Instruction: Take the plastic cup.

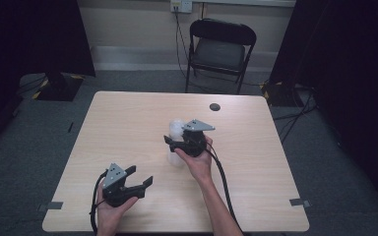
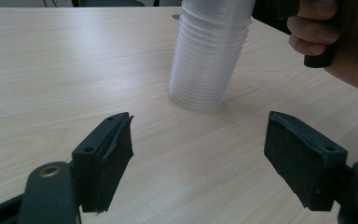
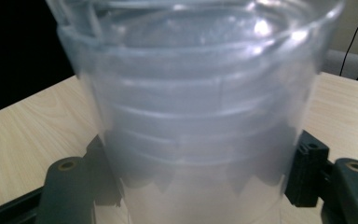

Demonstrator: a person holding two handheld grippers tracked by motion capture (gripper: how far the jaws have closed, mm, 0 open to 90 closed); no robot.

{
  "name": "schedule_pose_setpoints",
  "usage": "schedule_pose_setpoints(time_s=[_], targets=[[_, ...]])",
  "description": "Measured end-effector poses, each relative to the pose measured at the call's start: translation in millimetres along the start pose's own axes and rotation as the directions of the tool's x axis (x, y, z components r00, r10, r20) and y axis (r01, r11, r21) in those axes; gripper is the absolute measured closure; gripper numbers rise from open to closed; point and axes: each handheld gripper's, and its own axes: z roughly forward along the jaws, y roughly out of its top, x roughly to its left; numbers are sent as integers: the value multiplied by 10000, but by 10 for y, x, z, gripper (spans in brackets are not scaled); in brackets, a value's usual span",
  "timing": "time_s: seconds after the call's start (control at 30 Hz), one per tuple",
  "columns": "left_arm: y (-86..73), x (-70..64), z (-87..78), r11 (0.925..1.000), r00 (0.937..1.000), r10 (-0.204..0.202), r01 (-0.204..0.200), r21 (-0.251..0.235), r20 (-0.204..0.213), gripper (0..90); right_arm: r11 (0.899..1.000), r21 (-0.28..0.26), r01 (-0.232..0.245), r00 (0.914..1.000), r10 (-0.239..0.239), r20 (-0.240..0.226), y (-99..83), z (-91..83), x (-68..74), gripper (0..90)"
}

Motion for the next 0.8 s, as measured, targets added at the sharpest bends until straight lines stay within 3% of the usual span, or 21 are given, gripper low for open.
schedule_pose_setpoints(time_s=[0.63, 0.77, 0.8], targets=[[3, 4, 18, 10000, 10000, -18, 18, -6, 58, 234, 9980, -639, -8, 9998, -4, -179, 186, -103, 11, 310], [-2, -8, 34, 10000, 10000, -23, 23, -22, 36, 234, 9968, -795, -79, 9999, 85, 77, 225, -131, 24, 313], [0, -6, 35, 10000, 10000, 54, -54, 20, 31, 234, 9960, -889, -113, 9999, 104, -97, 233, -136, 18, 314]])
